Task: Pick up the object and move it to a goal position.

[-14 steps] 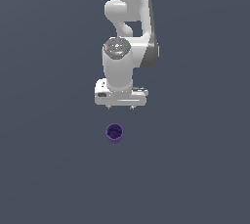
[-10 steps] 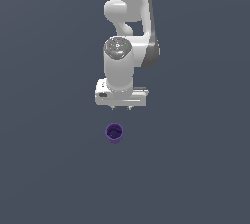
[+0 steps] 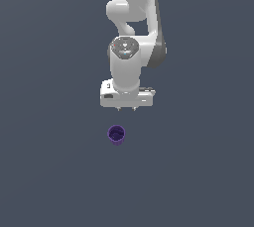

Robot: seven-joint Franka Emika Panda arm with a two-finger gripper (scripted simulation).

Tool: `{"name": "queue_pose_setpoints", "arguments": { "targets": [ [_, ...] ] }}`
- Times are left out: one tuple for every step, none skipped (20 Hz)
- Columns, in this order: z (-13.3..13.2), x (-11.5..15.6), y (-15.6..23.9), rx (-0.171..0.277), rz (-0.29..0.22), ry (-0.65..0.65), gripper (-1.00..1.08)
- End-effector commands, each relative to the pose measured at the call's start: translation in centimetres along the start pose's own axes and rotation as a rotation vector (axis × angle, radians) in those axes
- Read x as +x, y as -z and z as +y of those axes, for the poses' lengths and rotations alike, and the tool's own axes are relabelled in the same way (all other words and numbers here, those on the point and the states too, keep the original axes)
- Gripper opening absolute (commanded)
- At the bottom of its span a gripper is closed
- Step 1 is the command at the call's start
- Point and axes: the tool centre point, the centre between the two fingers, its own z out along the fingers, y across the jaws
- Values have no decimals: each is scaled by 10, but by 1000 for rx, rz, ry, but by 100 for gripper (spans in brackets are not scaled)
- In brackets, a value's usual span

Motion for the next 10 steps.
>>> {"name": "queue_pose_setpoints", "arguments": {
  "targets": [
    [1,2,-1,0,-2,12,28],
    [1,3,-1,0,-3,20,28],
    [1,5,-1,1,-5,28,28],
    [2,6,-2,1,-6,38,28],
    [2,8,-2,2,-8,50,28],
    [3,10,-3,2,-10,62,28],
    [4,12,-3,3,-12,76,28],
    [4,14,-4,3,-15,90,28],
    [5,17,-4,4,-17,106,28],
    [6,19,-5,5,-20,124,28]
  ]
}}
